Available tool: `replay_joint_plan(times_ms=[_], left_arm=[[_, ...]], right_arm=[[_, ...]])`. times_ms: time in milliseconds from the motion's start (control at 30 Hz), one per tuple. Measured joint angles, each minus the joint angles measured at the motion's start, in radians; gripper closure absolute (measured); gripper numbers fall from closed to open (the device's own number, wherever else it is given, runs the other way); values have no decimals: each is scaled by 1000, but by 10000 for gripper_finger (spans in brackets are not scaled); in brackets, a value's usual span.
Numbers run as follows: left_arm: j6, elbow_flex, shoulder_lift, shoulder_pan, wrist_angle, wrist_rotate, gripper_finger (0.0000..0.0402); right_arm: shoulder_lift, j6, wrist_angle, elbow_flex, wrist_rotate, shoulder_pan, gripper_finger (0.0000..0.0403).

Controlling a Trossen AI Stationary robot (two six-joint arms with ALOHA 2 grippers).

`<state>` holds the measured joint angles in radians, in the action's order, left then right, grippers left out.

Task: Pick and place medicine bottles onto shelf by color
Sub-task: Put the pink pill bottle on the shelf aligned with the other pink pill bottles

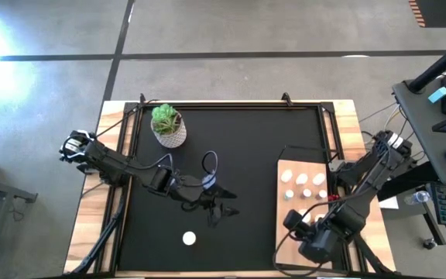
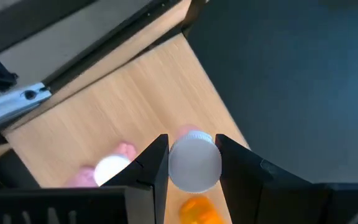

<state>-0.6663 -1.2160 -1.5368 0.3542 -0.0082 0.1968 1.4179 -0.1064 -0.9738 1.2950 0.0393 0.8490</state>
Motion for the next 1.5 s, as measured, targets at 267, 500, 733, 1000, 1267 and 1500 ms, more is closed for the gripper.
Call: replay_joint_plan(times_ms=[267, 500, 733, 1000, 1267, 1500], left_arm=[[26, 1, 0, 0, 0, 0, 127], [18, 2, 0, 0, 0, 6, 127], [17, 2, 0, 0, 1, 27, 127], [17, 3, 0, 0, 1, 29, 127], [17, 15, 0, 0, 0, 29, 127], [17, 26, 0, 0, 1, 29, 127]], right_arm=[[32, 17, 10, -8, -14, -5, 298], [64, -26, 8, -7, -49, -6, 298], [78, -57, 12, -7, -51, -13, 298], [78, -25, 20, -12, -53, -48, 298], [78, -48, 52, -51, -77, -53, 298], [78, -59, 71, -59, -77, -56, 298]])
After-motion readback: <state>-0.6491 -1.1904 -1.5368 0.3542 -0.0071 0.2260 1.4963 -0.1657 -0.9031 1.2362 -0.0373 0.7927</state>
